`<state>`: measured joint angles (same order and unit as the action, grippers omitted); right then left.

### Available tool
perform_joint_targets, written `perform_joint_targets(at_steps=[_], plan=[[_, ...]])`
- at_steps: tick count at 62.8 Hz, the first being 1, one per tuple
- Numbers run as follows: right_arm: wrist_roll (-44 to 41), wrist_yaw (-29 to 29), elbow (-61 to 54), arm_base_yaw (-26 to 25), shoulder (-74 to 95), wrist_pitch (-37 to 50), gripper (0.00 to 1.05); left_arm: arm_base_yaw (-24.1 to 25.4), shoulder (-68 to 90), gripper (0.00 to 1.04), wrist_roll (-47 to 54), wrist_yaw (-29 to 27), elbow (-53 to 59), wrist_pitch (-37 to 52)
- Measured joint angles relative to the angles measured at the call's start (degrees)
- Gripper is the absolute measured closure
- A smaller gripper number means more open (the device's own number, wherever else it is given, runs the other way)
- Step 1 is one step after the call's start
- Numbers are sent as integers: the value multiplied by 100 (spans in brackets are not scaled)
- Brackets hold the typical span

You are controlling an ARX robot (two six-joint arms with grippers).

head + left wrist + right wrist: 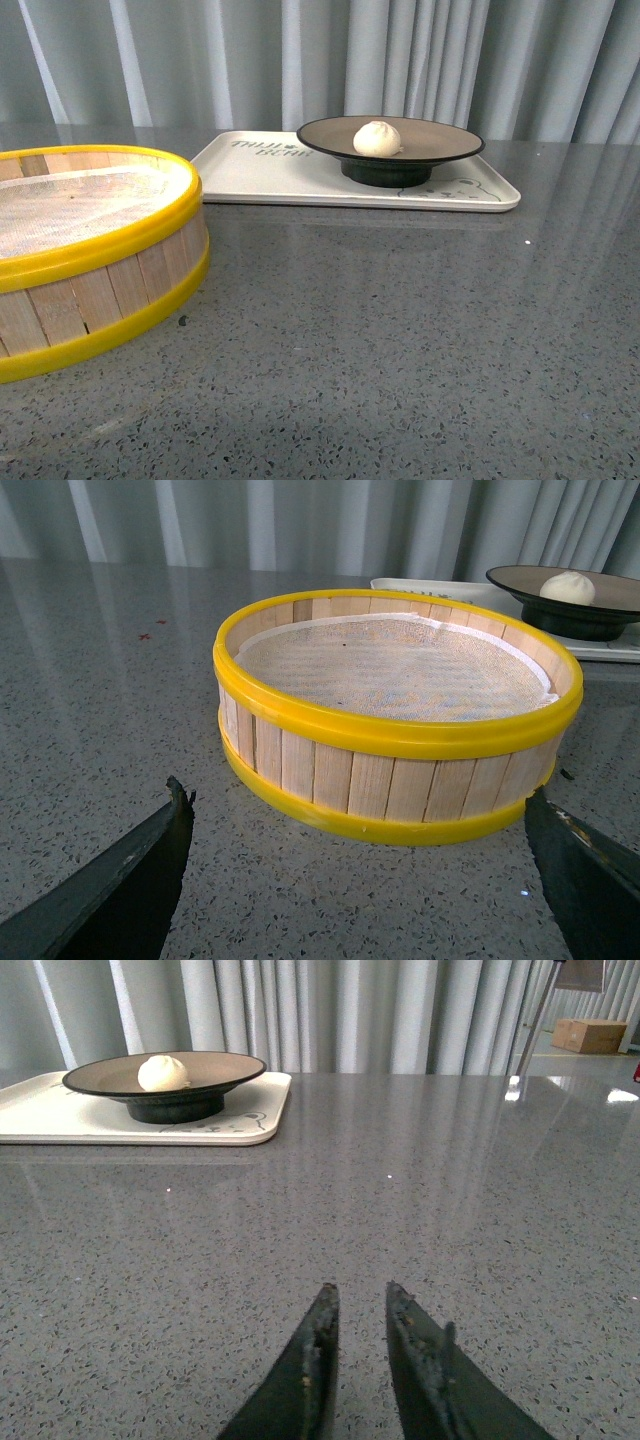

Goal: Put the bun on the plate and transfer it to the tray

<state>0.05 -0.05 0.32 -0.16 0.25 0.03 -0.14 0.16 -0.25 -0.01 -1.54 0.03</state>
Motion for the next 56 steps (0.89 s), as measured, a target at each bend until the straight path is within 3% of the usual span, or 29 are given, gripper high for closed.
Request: perform_joint_targets(at_steps=[27,56], plan=[[2,0,0,0,0,0,7,0,0,7,0,-2,0,0],[4,0,0,0,0,0,8,0,0,7,0,-2,0,0]])
